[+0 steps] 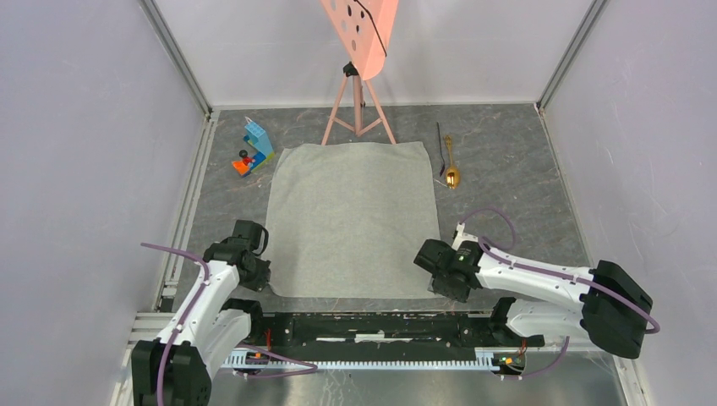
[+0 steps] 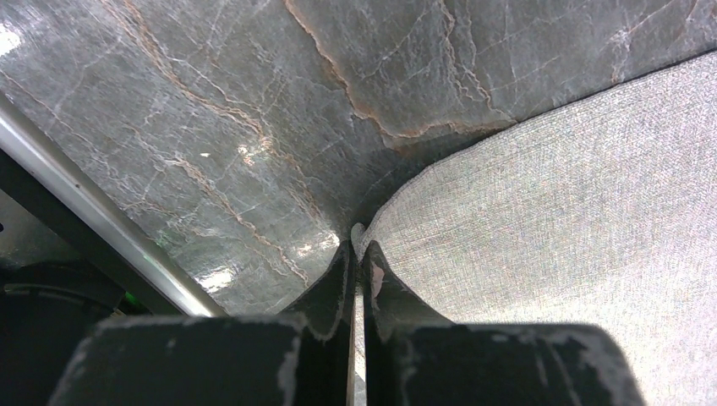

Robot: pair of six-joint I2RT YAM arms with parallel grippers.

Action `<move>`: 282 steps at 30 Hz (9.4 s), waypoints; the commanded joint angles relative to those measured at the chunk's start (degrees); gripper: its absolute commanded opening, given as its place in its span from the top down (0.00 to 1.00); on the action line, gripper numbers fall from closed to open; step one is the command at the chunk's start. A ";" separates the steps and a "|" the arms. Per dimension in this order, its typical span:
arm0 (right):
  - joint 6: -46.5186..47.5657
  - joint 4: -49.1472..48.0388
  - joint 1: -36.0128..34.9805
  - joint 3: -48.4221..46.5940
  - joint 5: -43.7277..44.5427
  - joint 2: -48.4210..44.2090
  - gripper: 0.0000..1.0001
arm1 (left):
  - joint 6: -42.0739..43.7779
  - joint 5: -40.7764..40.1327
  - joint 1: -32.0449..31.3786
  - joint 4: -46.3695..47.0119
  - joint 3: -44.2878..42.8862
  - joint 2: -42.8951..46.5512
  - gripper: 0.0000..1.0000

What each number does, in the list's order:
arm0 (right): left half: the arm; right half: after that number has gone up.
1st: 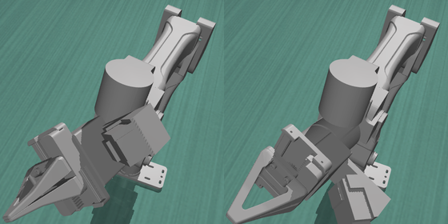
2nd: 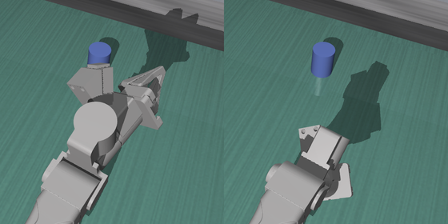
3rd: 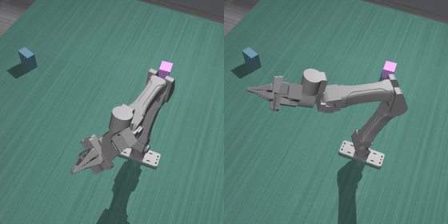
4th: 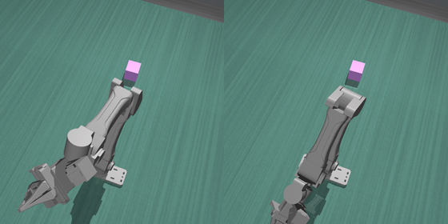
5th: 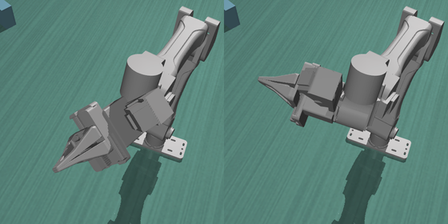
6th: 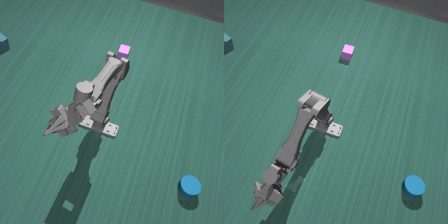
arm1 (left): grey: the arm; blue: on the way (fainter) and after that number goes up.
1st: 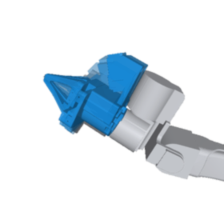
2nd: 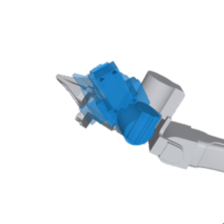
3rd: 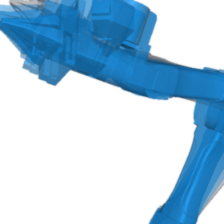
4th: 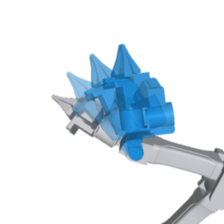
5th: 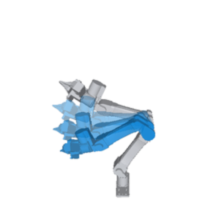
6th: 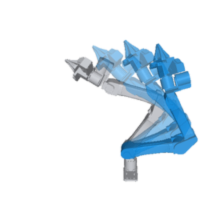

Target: Fold the napkin into a case and place the utensils inside

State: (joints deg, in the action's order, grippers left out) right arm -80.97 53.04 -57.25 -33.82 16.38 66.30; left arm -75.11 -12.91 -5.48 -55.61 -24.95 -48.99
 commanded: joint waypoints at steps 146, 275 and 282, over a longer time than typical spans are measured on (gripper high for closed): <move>61.50 -33.88 30.34 3.81 -34.11 -13.99 1.00 | 32.57 8.89 7.69 2.61 -21.35 -23.00 0.98; 60.91 -62.76 40.69 -5.15 -31.96 16.91 0.48 | 35.57 27.82 9.21 36.93 -27.88 -42.74 0.14; 61.24 -67.32 42.79 -9.68 -32.00 28.48 0.51 | 32.56 27.23 9.83 39.79 -31.55 -49.66 0.14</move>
State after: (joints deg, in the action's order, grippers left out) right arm -20.27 -8.91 -15.55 -40.12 -15.66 90.63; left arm -40.95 16.14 3.92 -20.12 -52.90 -95.13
